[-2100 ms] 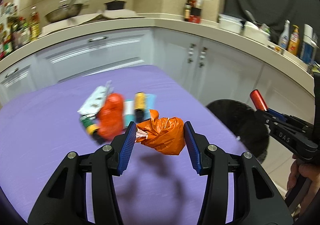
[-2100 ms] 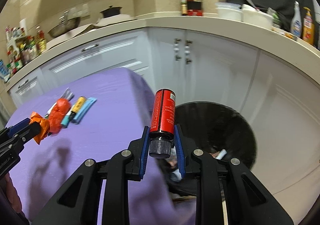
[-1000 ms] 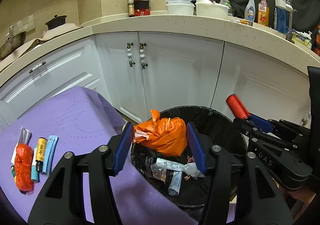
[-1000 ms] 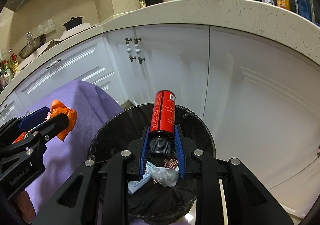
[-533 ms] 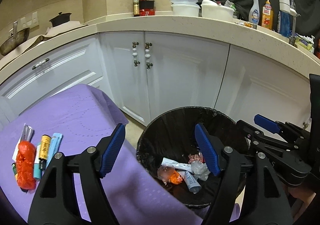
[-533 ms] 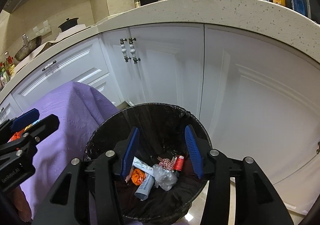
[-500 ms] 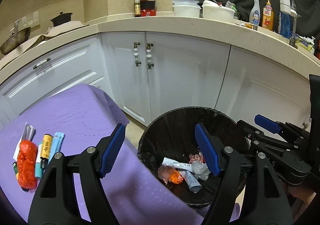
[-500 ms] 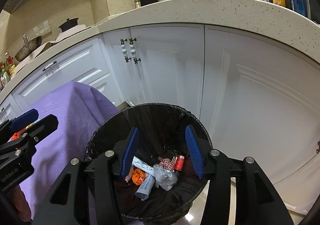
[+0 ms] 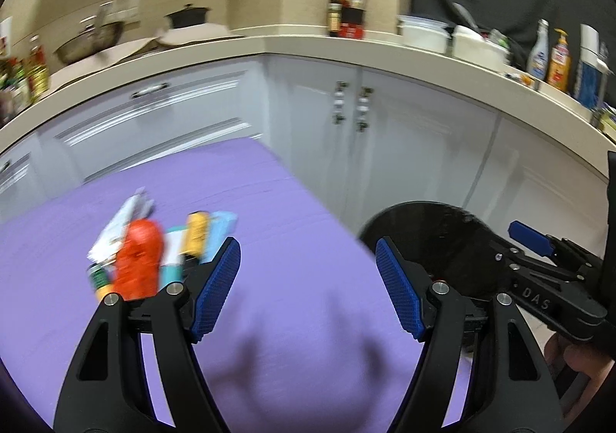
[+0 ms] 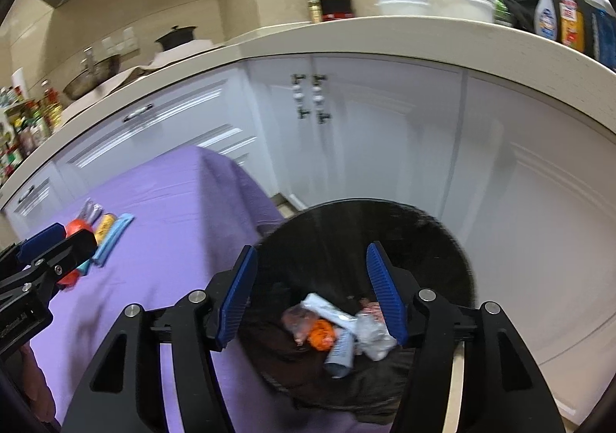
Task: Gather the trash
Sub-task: 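Move the left tool back to the table and grasp the green-yellow bottle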
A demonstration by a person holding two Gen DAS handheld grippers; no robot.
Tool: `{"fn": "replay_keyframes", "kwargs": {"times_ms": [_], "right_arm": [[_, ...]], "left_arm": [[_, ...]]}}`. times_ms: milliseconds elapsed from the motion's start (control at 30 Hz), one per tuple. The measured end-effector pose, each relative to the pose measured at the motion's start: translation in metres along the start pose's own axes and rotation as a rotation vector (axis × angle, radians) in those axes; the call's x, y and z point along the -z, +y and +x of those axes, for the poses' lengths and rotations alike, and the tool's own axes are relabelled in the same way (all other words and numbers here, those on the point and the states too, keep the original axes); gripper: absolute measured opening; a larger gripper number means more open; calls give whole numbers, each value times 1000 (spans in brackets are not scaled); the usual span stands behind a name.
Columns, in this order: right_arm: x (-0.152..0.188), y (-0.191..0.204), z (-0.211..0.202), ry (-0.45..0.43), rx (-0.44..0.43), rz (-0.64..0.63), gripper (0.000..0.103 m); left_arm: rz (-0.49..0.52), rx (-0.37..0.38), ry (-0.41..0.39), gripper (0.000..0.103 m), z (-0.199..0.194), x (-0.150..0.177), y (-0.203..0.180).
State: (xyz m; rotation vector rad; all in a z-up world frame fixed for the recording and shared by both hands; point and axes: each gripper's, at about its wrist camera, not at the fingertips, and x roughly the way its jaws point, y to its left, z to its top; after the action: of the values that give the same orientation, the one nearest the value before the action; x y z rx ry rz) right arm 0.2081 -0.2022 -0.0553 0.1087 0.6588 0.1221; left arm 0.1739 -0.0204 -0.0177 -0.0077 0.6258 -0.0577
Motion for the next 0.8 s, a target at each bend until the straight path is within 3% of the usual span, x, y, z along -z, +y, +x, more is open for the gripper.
{"fn": "replay_keyframes", "kwargs": {"times_ms": [367,800], "right_arm": [[3,82,2,14,-112,-119,59],[10,136,12,50,-177,-207,59]], "left_arm": [[-128,-167,24,71,-28,27,96],[-229,-265,69,71,-38,53,157]]}}
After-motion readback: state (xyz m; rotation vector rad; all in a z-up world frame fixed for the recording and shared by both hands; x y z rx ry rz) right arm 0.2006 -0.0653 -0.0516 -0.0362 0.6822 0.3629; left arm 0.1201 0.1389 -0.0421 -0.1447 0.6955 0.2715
